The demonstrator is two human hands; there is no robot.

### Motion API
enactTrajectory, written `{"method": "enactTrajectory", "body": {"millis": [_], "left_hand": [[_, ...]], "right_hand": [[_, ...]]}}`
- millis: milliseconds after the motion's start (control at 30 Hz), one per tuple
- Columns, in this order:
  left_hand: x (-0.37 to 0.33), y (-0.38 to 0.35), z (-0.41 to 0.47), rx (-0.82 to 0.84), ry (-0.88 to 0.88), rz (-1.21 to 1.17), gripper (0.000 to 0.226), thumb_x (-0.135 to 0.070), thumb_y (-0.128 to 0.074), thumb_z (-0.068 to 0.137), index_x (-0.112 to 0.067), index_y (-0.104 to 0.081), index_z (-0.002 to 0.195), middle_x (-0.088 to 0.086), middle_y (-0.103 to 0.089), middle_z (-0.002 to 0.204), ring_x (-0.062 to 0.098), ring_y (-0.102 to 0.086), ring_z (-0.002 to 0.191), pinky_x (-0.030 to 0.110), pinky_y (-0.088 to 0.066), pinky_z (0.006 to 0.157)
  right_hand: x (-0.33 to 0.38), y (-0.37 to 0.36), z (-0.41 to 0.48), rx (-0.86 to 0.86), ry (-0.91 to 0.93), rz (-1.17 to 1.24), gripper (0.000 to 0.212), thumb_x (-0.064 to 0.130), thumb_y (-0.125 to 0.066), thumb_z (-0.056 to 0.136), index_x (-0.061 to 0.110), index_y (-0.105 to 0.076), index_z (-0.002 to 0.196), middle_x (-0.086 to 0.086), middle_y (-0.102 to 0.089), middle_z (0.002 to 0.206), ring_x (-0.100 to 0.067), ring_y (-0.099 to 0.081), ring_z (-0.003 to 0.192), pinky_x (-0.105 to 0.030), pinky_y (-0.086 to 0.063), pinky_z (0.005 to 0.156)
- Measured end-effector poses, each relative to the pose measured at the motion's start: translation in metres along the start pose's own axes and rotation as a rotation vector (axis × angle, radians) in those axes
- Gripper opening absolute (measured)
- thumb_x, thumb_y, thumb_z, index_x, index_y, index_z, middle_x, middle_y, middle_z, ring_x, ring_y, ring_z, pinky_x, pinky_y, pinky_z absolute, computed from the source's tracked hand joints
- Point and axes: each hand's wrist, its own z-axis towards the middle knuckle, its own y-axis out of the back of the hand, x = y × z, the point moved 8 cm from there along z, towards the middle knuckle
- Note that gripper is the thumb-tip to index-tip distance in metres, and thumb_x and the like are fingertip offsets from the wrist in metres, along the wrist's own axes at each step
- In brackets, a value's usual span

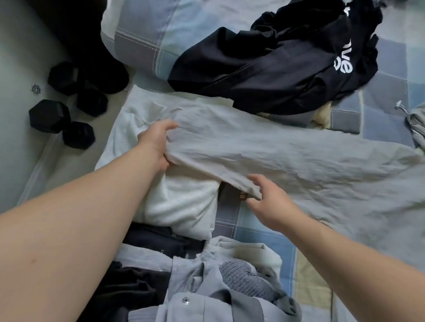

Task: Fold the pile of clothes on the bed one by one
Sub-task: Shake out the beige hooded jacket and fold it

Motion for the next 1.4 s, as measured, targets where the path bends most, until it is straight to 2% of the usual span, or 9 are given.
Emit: {"method": "enactTrajectory", "body": {"millis": [100,333,500,633,767,900,1067,1167,1400], "left_hand": [[-0.008,0.004,0.027,-0.116,-0.006,0.025,0.099,-0.028,-0.097,0.033,-0.023,-0.061,0.125,0.011,-0.072,0.114,0.039,-0.072,0.093,0.063,-0.057,0.077],[-0.051,0.019,-0.045,-0.255,-0.37,0.356,0.019,-0.018,-0.077,0.082,-0.018,-0.067,0.098,0.002,-0.069,0.091,0.027,-0.068,0.093,0.039,-0.055,0.09],[-0.054,0.025,-0.036,-0.183,-0.328,0.478,0.05,-0.047,-0.078,0.059,-0.02,-0.068,0.099,0.001,-0.073,0.103,0.027,-0.07,0.098,0.045,-0.056,0.096],[-0.045,0.012,-0.054,-0.102,-0.252,0.394,0.078,-0.055,-0.079,0.049,-0.021,-0.068,0.119,-0.002,-0.075,0.106,0.023,-0.072,0.097,0.043,-0.056,0.094],[-0.049,-0.025,-0.091,-0.088,-0.32,0.518,0.019,-0.035,-0.072,0.082,-0.021,-0.067,0.094,0.001,-0.07,0.098,0.023,-0.067,0.095,0.034,-0.054,0.086],[-0.034,-0.082,-0.123,0.014,-0.355,0.616,0.023,-0.038,-0.068,0.084,-0.017,-0.069,0.092,0.005,-0.072,0.101,0.028,-0.068,0.098,0.041,-0.055,0.093],[-0.044,-0.06,-0.155,-0.596,-0.527,0.834,0.035,-0.03,-0.051,0.1,-0.008,-0.053,0.127,0.01,-0.06,0.124,0.031,-0.054,0.113,0.036,-0.041,0.094],[-0.034,-0.059,-0.178,-0.893,-0.513,0.982,0.055,-0.022,-0.054,0.093,-0.016,-0.036,0.145,0.007,-0.03,0.158,0.035,-0.031,0.141,0.045,-0.024,0.113],[0.123,-0.294,-0.21,-0.156,-0.848,1.47,0.055,-0.036,-0.054,0.098,-0.026,-0.037,0.149,-0.001,-0.032,0.159,0.027,-0.024,0.146,0.048,-0.026,0.113]], "right_hand": [[0.014,-0.008,0.009,0.024,0.049,-0.018,0.067,0.015,-0.054,0.097,0.026,-0.026,0.157,-0.003,-0.032,0.16,-0.022,-0.034,0.144,-0.03,-0.03,0.111],[0.045,-0.033,0.024,0.117,0.083,-0.035,0.083,0.016,-0.052,0.096,0.035,-0.003,0.16,0.002,0.003,0.169,-0.021,-0.021,0.152,-0.026,-0.033,0.105],[0.078,-0.038,0.036,0.142,0.083,0.091,0.083,0.015,-0.052,0.096,0.035,-0.005,0.16,0.0,0.008,0.169,-0.022,-0.026,0.15,-0.025,-0.036,0.098],[0.078,-0.028,0.032,0.124,0.125,0.271,0.072,0.011,-0.058,0.093,0.033,-0.03,0.156,-0.002,-0.039,0.154,-0.012,-0.05,0.13,-0.019,-0.04,0.098],[0.05,0.002,0.008,0.05,0.101,0.519,0.056,0.011,-0.058,0.097,0.023,-0.044,0.15,-0.006,-0.054,0.145,-0.016,-0.053,0.13,-0.028,-0.044,0.103],[0.015,0.042,-0.025,-0.011,0.066,0.599,0.046,0.024,-0.054,0.102,0.024,-0.047,0.147,0.0,-0.061,0.131,-0.004,-0.058,0.103,-0.022,-0.044,0.084],[-0.073,0.077,-0.055,-0.064,-0.005,0.562,0.044,0.02,-0.058,0.1,0.02,-0.052,0.143,-0.005,-0.064,0.128,-0.003,-0.06,0.079,-0.014,-0.045,0.061],[-0.138,0.102,-0.071,-0.134,-0.043,0.569,0.042,0.017,-0.059,0.099,0.018,-0.054,0.141,-0.006,-0.066,0.126,-0.009,-0.062,0.098,-0.02,-0.043,0.087],[-0.273,0.156,-0.099,-0.183,-0.066,0.592,0.045,0.019,-0.058,0.099,0.02,-0.052,0.144,-0.002,-0.064,0.126,-0.014,-0.059,0.116,-0.024,-0.04,0.095]]}}
